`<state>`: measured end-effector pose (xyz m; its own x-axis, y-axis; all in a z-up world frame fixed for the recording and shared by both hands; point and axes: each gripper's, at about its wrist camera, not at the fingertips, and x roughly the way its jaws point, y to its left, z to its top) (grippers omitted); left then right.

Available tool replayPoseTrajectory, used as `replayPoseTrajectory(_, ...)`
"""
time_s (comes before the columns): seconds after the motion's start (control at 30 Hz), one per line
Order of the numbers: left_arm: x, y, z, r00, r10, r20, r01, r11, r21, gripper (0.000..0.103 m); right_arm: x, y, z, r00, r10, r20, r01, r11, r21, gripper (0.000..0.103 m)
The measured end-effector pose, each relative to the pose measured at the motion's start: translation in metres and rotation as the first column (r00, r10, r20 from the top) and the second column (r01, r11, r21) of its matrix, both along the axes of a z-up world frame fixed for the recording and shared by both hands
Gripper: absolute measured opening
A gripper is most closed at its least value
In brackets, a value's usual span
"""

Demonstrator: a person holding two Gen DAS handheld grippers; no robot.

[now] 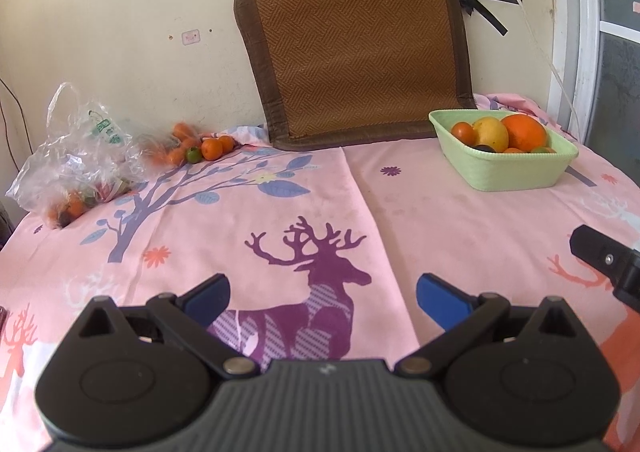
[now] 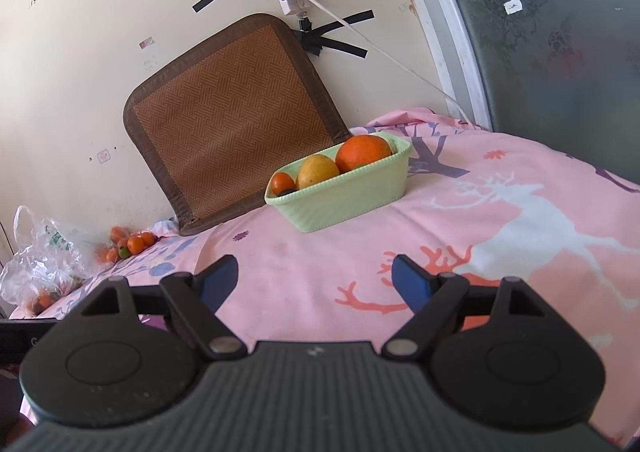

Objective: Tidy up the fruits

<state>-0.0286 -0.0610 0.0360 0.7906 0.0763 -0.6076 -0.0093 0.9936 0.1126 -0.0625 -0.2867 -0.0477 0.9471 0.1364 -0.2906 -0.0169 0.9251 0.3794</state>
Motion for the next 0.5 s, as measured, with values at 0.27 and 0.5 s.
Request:
replayPoseTrajectory(0.27, -0.0024, -0.0006, -0.0002, 1.000, -0.009, 0.001, 0.009, 1.000, 0.007, 0.103, -0.0004, 0.0001, 0.0004, 1.000, 0.000, 0.003, 0.000, 1.000, -0.001, 0.086)
replayPoseTrajectory(0.5, -0.0029, -0.0011, 0.0000, 1.000, -0.011, 0.001, 0.011, 1.000, 0.009, 0.103, -0.0025, 0.0003, 0.0025, 1.000, -0.001, 0.014, 0.002, 1.000, -0.004, 0.086)
